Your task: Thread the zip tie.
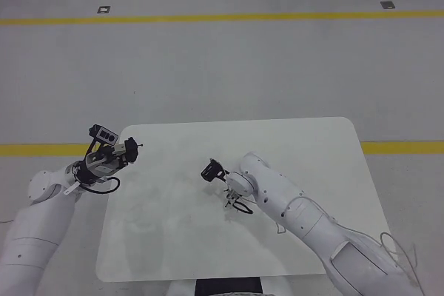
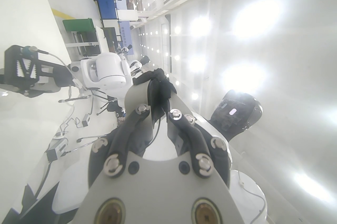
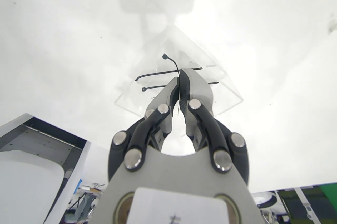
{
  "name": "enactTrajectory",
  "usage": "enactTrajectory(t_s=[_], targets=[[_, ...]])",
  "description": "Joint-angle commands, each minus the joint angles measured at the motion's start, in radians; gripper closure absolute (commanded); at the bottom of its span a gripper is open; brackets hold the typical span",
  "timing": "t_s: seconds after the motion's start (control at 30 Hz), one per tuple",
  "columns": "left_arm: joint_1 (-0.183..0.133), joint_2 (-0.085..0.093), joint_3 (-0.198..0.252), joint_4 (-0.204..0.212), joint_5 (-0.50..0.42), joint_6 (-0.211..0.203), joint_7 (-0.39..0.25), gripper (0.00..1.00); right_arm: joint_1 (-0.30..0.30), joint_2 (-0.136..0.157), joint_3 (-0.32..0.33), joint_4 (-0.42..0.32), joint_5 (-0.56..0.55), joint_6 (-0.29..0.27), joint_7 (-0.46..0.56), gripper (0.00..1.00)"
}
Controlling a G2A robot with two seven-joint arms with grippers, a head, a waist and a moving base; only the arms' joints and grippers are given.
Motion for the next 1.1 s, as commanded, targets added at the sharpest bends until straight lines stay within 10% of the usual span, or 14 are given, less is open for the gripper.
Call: enactTrajectory(t_s=[0.0, 0.47, 1.07], targets=[[0.000, 0.000, 0.000, 0.000, 0.000, 0.000, 0.000, 1.00, -0.014, 0.011, 0.023, -0.046, 0.002, -0.014, 0.018, 1.00], [0.000, 0.000, 0.000, 0.000, 0.000, 0.000, 0.000, 1.00, -0.209, 0.086, 0.307, -0.334, 0.165, 0.033, -0.161, 1.00], [0.000, 0.000, 0.000, 0.000, 0.000, 0.000, 0.000, 1.00, -0.263, 0.096, 0.394, -0.328, 0.304, 0.003, -0.364, 1.00]])
